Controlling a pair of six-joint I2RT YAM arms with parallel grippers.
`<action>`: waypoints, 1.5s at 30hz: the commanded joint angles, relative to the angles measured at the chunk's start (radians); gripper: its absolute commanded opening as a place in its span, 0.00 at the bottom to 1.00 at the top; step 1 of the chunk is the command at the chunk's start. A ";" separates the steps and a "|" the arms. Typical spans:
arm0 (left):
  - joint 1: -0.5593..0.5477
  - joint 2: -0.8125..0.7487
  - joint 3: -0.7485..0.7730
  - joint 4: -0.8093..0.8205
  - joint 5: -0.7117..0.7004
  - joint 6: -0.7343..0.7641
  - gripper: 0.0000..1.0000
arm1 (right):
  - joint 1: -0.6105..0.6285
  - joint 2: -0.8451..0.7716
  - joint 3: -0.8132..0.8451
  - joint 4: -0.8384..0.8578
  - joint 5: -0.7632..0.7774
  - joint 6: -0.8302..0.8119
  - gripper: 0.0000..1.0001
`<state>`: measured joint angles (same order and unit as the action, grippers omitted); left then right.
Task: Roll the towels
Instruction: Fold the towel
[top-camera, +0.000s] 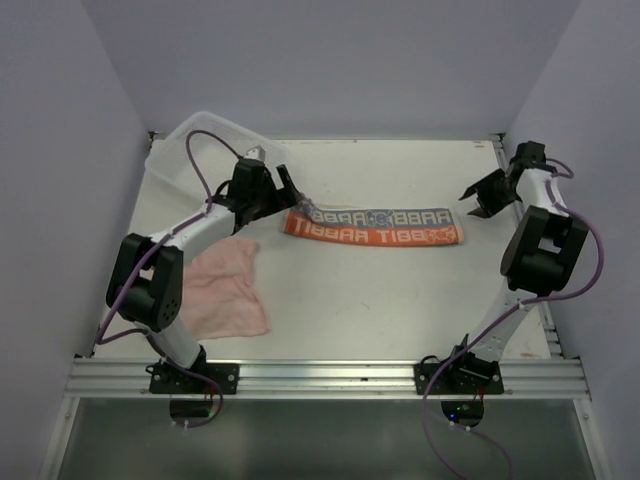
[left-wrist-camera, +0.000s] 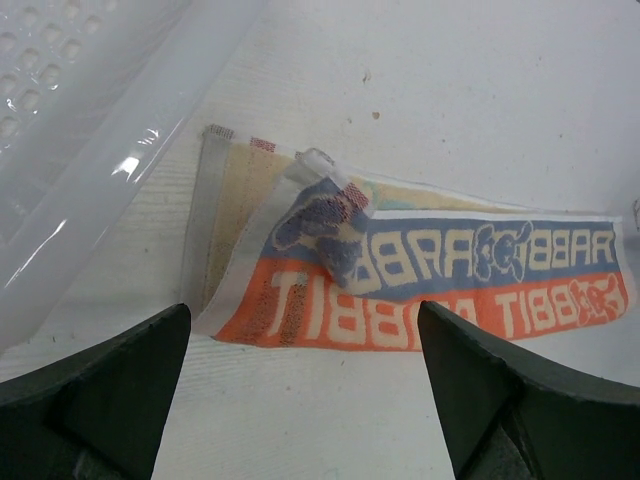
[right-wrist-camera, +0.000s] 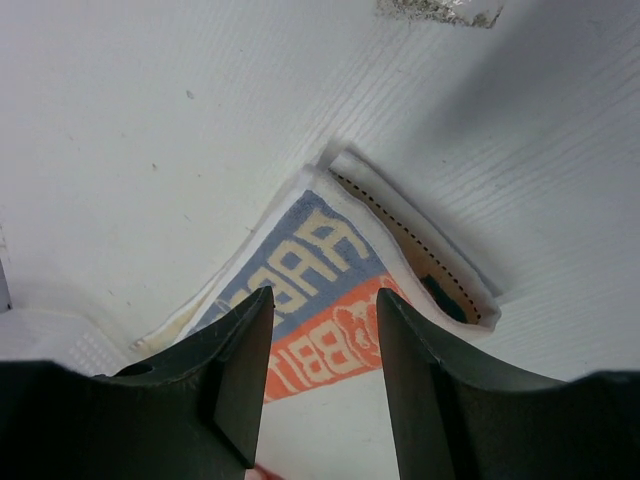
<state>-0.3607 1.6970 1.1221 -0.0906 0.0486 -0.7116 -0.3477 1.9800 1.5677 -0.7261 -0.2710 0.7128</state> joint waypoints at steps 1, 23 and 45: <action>0.006 -0.053 0.021 0.045 0.019 0.038 1.00 | -0.005 -0.072 0.038 -0.032 0.007 -0.029 0.50; -0.014 0.015 -0.139 0.196 0.027 0.112 0.77 | 0.042 -0.125 -0.132 0.025 0.147 -0.154 0.36; -0.014 0.105 -0.133 0.252 0.011 0.147 0.36 | 0.210 -0.018 -0.084 0.186 0.161 -0.093 0.05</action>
<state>-0.3698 1.7935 0.9775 0.0986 0.0589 -0.5838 -0.1345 1.9282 1.4296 -0.5755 -0.1024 0.5934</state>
